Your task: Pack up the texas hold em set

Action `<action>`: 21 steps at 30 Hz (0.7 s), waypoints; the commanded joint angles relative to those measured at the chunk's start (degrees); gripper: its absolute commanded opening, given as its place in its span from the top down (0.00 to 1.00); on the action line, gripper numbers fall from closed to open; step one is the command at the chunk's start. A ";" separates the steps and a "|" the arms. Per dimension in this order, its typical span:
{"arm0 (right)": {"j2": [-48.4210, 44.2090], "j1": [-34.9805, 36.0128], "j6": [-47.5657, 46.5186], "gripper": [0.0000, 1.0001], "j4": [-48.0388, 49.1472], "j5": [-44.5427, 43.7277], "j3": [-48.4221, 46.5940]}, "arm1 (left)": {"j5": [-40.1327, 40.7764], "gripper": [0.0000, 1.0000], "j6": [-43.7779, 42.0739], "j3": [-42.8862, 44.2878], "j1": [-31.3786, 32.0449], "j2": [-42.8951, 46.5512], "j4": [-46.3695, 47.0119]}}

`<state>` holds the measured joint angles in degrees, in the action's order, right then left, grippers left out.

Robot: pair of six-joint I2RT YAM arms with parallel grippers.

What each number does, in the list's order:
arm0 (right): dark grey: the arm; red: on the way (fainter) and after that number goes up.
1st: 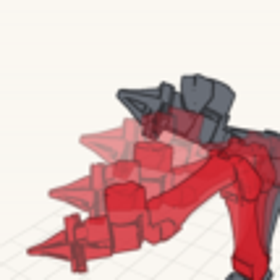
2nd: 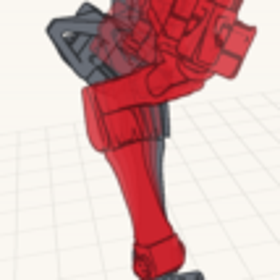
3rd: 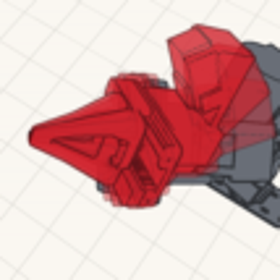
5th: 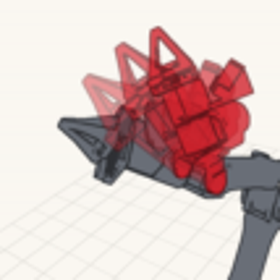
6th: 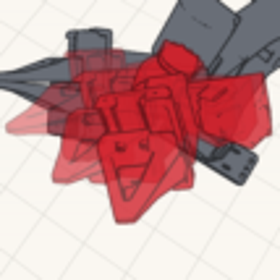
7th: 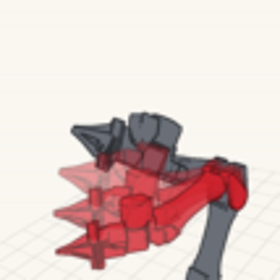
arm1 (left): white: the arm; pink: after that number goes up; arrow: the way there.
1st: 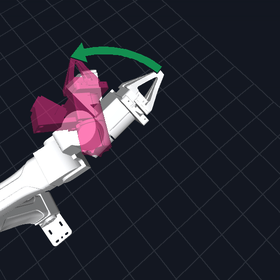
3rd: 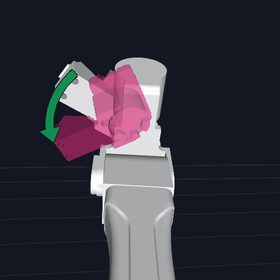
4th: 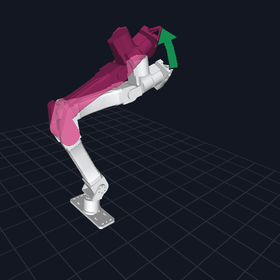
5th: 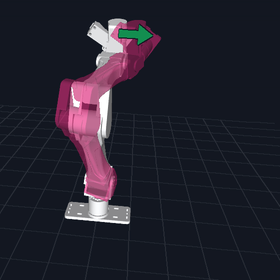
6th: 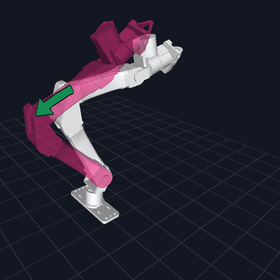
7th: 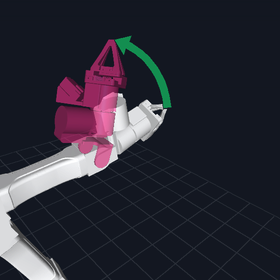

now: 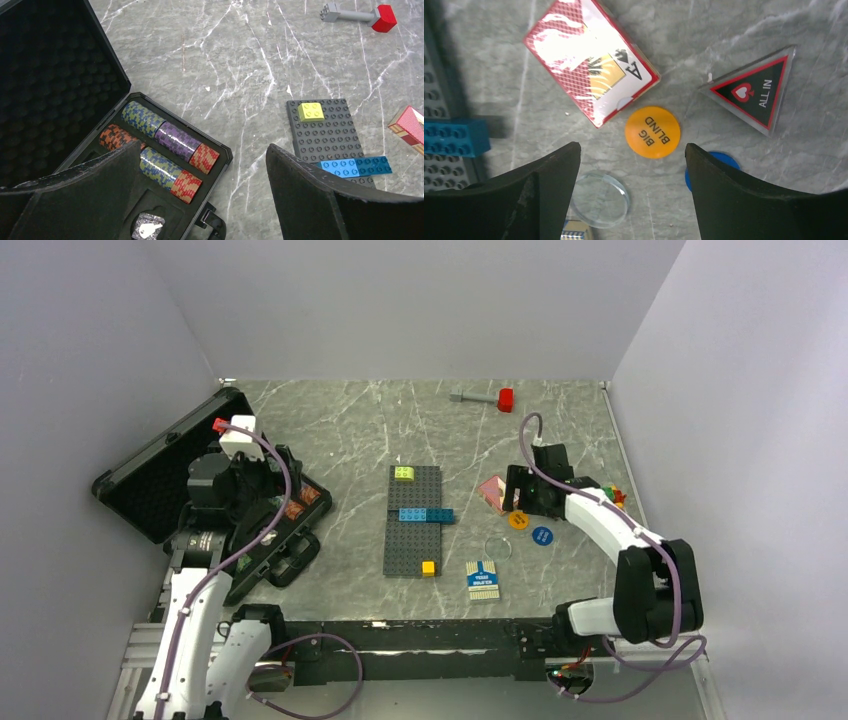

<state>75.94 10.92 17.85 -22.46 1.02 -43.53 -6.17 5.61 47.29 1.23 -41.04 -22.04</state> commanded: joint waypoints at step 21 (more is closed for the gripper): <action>9.50 1.63 -2.07 0.32 -3.59 -6.83 -3.62 | -1.46 0.01 -2.03 -0.18 0.26 0.52 1.99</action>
<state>85.01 12.34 16.27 -25.69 -2.96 -45.06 -6.83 4.51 47.20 1.32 -40.91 -21.93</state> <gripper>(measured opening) 0.685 0.994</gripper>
